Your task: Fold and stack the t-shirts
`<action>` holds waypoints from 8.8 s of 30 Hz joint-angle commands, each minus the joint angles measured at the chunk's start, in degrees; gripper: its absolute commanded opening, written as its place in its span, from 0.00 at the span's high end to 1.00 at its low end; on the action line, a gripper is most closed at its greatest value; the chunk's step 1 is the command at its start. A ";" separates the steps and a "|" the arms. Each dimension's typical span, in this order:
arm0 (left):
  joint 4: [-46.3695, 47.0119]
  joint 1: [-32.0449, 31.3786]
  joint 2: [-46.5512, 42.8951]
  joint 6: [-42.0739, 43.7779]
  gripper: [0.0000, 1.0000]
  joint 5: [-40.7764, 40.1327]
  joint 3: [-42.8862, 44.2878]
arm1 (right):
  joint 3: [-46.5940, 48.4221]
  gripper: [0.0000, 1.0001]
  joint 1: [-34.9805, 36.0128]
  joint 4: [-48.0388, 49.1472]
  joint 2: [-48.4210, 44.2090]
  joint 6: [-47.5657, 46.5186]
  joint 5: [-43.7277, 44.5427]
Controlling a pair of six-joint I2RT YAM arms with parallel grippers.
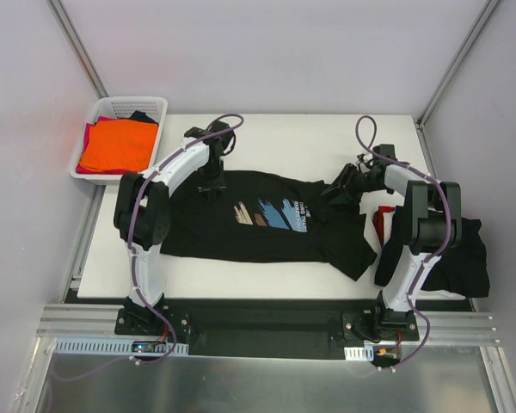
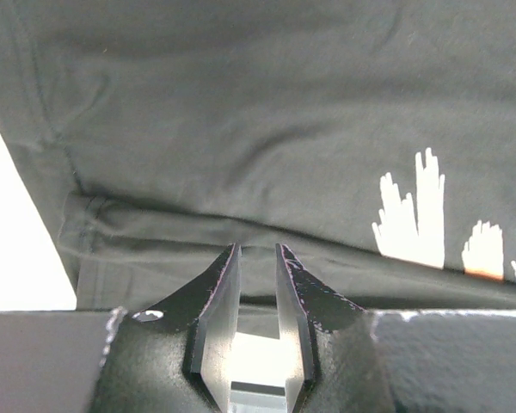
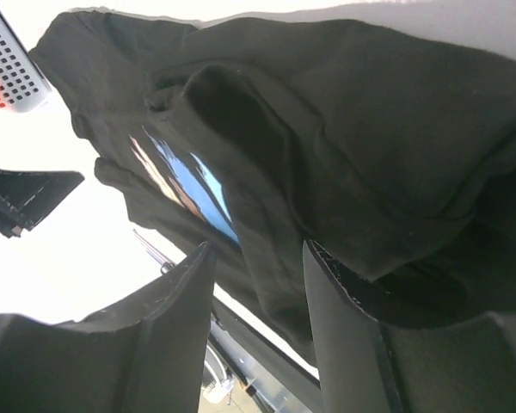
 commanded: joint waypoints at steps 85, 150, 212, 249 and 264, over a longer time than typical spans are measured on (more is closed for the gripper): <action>-1.69 -0.35 0.82 0.06 0.77 1.68 5.54 | 14.22 0.99 -2.10 -17.07 -9.75 -2.50 -0.13; 5.08 20.13 13.58 3.49 1.00 8.45 18.98 | 5.86 0.99 0.80 -22.88 -11.07 -6.20 3.22; 0.07 22.15 -12.89 0.67 1.00 -0.25 -15.20 | -2.05 0.99 -9.66 -34.21 -21.62 -12.52 10.07; 0.51 21.97 -16.23 -2.66 0.01 1.24 -20.40 | -0.30 0.65 -10.28 -34.13 -18.37 -10.86 11.92; 0.34 7.57 -12.98 -6.18 1.00 3.26 -12.22 | 1.11 0.99 -6.76 -28.77 -14.32 -7.78 8.14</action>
